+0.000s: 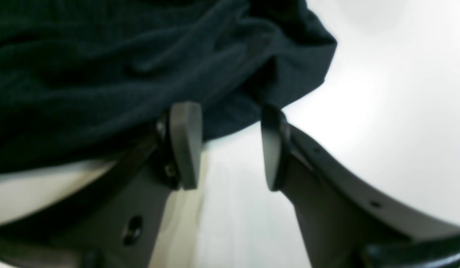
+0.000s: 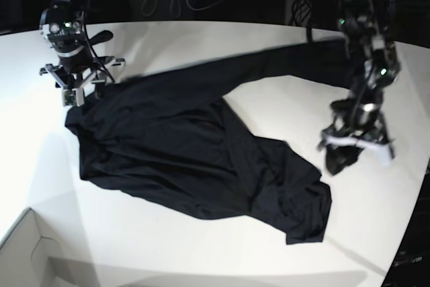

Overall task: Layout the t-shirt on the table in an organized manner, then fold the t-shirt properly
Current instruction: 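Reach the left gripper to the shirt's bunched hem and grasp it, then pull the grasped hem with the left gripper to flatten the shirt, then hold the shirt with both grippers and pull it taut apart, then release the shirt with the left gripper and lower it along the shirt's side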

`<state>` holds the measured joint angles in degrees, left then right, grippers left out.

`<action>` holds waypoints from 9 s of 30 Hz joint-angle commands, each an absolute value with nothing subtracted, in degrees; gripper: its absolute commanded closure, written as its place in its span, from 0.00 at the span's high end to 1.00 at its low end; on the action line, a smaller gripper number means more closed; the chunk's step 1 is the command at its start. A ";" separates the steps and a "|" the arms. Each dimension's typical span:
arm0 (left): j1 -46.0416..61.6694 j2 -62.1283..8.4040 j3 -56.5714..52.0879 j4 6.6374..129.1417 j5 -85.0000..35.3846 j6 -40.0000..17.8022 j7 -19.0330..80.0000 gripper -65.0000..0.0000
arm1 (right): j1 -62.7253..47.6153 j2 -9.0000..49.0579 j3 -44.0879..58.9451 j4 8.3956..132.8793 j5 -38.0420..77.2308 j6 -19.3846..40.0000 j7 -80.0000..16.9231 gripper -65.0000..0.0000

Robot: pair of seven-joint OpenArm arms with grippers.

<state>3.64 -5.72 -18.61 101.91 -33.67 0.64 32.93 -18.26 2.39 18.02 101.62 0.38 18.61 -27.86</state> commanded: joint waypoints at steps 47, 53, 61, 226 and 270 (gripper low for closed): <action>-32.04 -0.92 0.84 39.34 -24.48 -0.22 10.15 0.39 | -18.33 3.30 18.42 102.55 0.48 18.68 -26.51 0.41; -31.96 -0.66 0.92 40.13 -24.48 -0.22 10.15 0.28 | -18.33 3.30 18.42 102.55 0.48 18.68 -26.51 0.41; -31.87 -0.66 1.10 42.68 -24.57 -0.22 10.68 0.25 | -17.45 3.30 18.42 101.05 0.48 18.68 -26.51 0.41; 3.21 -8.75 -43.65 80.31 -30.64 -0.40 31.69 0.00 | -16.92 4.88 34.33 99.03 0.75 34.42 -26.51 0.00; 9.45 -8.66 -50.07 81.98 -40.22 -0.40 32.04 0.02 | -18.42 3.38 40.40 95.87 8.48 40.00 -26.77 0.00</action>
<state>9.69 -7.44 -49.52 80.68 -39.92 -0.43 34.13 -18.61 2.52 39.86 94.83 8.36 40.49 -27.92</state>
